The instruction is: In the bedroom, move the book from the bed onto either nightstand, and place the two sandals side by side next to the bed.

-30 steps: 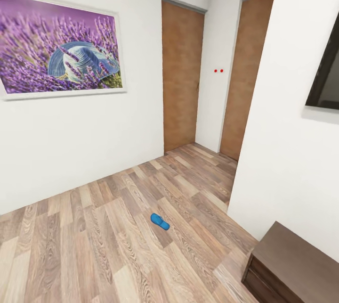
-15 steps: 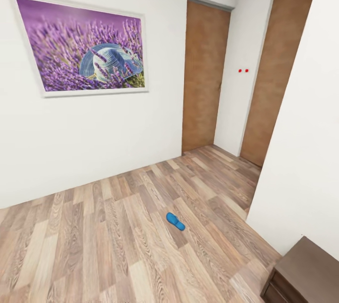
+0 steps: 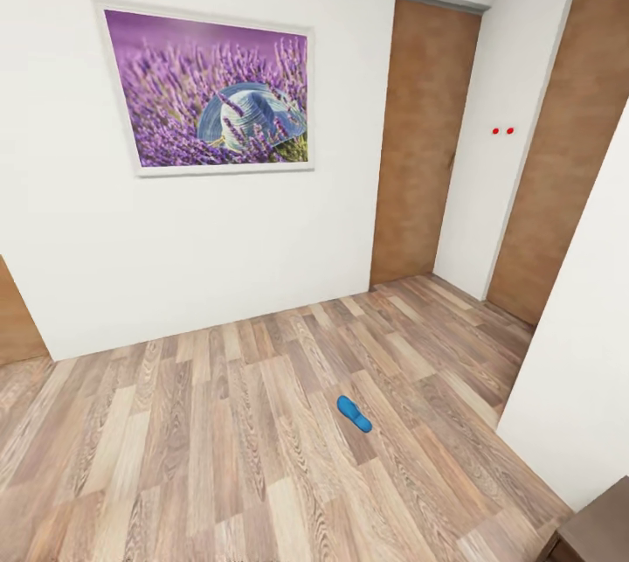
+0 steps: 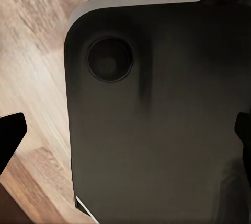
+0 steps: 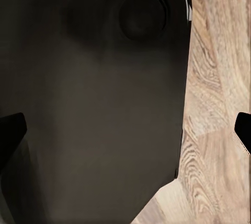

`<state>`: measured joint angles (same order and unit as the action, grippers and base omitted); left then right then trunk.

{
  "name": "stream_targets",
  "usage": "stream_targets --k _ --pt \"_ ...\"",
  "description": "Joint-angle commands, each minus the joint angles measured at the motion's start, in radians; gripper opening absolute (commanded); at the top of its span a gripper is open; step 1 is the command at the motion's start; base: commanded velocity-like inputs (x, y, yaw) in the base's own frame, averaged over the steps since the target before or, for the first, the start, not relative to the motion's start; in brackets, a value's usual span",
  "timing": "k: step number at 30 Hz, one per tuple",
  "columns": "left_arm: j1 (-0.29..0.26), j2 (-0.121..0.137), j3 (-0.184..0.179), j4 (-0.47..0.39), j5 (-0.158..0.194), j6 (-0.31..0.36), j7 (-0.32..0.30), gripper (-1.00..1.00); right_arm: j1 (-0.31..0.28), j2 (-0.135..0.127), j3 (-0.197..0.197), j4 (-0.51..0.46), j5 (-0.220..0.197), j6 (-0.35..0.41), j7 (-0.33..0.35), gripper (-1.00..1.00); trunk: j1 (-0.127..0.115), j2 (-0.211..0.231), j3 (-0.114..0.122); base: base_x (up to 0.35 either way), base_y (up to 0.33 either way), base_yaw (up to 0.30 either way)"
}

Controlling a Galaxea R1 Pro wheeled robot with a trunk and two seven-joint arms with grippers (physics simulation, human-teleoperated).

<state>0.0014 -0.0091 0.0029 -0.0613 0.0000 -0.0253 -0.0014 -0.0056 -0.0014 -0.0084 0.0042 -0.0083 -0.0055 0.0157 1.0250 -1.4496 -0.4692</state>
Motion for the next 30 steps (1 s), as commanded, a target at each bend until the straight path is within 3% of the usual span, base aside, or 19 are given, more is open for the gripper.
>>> stream_targets --k 1,16,30 --pt "0.000 0.000 0.000 -0.001 0.000 -0.002 0.000 1.00 -0.001 0.000 -0.001 0.000 -0.001 -0.001 0.002 1.00 0.000 0.000 -0.001 0.000 0.000 0.268" --pt "0.000 0.000 0.000 -0.001 0.000 -0.002 0.000 1.00 -0.001 0.000 -0.001 0.000 -0.001 -0.001 0.001 1.00 0.000 0.000 -0.001 0.000 0.000 0.246" --pt "0.000 0.000 0.000 0.000 0.000 -0.002 0.000 1.00 -0.001 0.000 -0.001 0.000 -0.002 -0.001 0.001 1.00 0.000 0.000 -0.001 0.000 0.000 0.160"
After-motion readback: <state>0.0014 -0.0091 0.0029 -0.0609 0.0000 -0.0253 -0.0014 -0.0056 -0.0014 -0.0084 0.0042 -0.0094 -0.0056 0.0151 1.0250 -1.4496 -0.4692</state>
